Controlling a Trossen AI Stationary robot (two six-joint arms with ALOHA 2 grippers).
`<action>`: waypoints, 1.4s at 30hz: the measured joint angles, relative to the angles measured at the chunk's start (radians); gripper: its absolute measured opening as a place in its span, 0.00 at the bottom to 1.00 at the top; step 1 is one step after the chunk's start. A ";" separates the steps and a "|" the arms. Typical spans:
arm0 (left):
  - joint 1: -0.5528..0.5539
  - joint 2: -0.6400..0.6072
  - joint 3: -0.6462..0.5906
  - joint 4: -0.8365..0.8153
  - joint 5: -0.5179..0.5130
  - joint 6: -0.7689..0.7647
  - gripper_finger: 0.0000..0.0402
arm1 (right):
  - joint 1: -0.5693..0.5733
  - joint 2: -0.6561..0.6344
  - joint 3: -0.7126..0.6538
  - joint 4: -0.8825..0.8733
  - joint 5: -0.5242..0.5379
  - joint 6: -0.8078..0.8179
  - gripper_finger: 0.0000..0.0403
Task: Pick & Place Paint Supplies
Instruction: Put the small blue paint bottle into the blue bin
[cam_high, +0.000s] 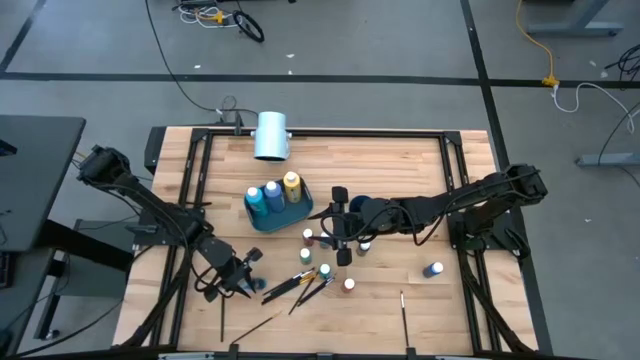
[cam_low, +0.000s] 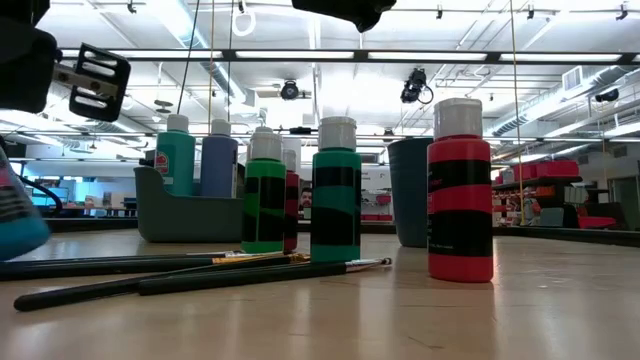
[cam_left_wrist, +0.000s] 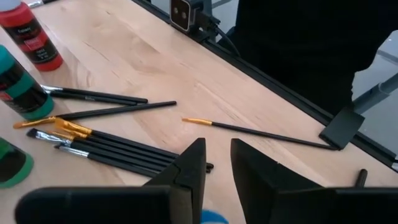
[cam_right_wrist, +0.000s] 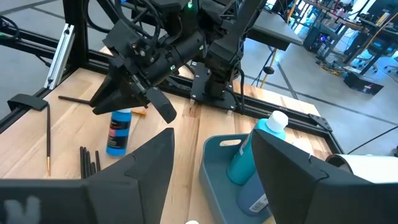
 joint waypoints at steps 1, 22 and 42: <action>0.000 0.000 0.000 0.003 -0.012 -0.001 0.20 | 0.000 0.000 0.000 0.000 0.000 0.000 0.55; 0.000 0.000 0.093 0.041 -0.420 -0.350 0.21 | -0.002 0.000 0.000 0.000 0.002 -0.008 0.55; -0.002 0.000 0.198 -0.674 -0.236 -1.088 0.21 | -0.002 0.000 -0.033 -0.052 0.001 -0.010 0.55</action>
